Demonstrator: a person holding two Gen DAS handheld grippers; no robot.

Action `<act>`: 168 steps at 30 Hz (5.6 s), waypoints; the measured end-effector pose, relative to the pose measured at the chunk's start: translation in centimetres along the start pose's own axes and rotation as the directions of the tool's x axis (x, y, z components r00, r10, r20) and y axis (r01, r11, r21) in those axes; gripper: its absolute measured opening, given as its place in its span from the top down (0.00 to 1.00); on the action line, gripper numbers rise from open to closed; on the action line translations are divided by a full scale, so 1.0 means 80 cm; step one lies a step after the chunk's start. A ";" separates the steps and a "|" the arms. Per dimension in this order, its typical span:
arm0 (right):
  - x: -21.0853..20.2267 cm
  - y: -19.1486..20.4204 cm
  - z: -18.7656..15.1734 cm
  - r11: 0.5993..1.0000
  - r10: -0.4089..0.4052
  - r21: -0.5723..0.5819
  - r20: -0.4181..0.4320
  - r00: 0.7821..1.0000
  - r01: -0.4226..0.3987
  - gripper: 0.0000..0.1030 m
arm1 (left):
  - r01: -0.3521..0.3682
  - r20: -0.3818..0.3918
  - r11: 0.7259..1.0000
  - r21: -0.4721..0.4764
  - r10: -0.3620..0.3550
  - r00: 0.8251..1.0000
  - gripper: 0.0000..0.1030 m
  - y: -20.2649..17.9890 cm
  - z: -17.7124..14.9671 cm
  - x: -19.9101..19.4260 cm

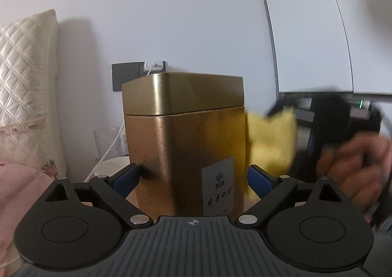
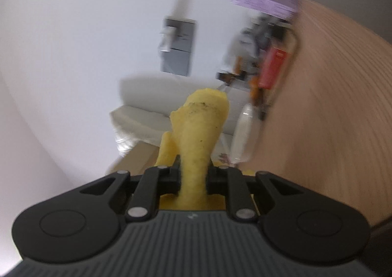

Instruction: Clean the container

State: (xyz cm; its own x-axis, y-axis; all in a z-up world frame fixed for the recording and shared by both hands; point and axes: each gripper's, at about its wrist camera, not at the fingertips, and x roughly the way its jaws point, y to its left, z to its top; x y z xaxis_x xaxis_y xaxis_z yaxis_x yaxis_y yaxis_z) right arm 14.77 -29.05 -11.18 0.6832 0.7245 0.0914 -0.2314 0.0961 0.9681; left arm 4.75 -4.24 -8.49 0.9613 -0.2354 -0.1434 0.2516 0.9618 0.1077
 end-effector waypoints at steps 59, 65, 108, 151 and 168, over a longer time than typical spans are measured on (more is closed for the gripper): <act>-0.027 0.027 -0.027 0.996 -0.055 -0.061 0.076 0.996 0.060 0.82 | 0.016 -0.014 0.997 -0.077 -0.017 1.000 0.29 0.023 0.009 -0.023; -0.030 0.004 -0.030 0.994 -0.102 -0.021 0.062 0.993 0.103 0.82 | 0.043 -0.006 0.996 -0.076 -0.044 0.999 0.29 0.031 0.007 -0.021; 0.062 -0.010 0.064 0.995 0.059 -0.061 -0.219 0.974 -0.074 0.82 | 0.032 0.016 0.999 -0.042 -0.032 0.999 0.36 0.031 0.003 -0.014; 0.159 -0.016 0.097 0.929 0.230 -0.156 -0.472 0.851 -0.337 0.81 | -0.039 0.010 0.982 -0.184 0.041 0.999 0.49 0.052 -0.017 -0.032; 0.083 -0.026 0.074 0.952 0.196 -0.141 -0.400 0.895 -0.272 0.81 | -0.024 -0.008 0.984 -0.175 0.023 1.000 0.52 0.053 -0.012 -0.017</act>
State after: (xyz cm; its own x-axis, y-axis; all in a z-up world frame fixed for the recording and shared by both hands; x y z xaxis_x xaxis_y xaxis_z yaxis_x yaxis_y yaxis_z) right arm 23.91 -28.49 -11.21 0.2894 0.9404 0.1787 -0.5038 -0.0091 0.8638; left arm 4.36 0.27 -8.77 0.9658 -0.2120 -0.1491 0.2047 0.9768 -0.0630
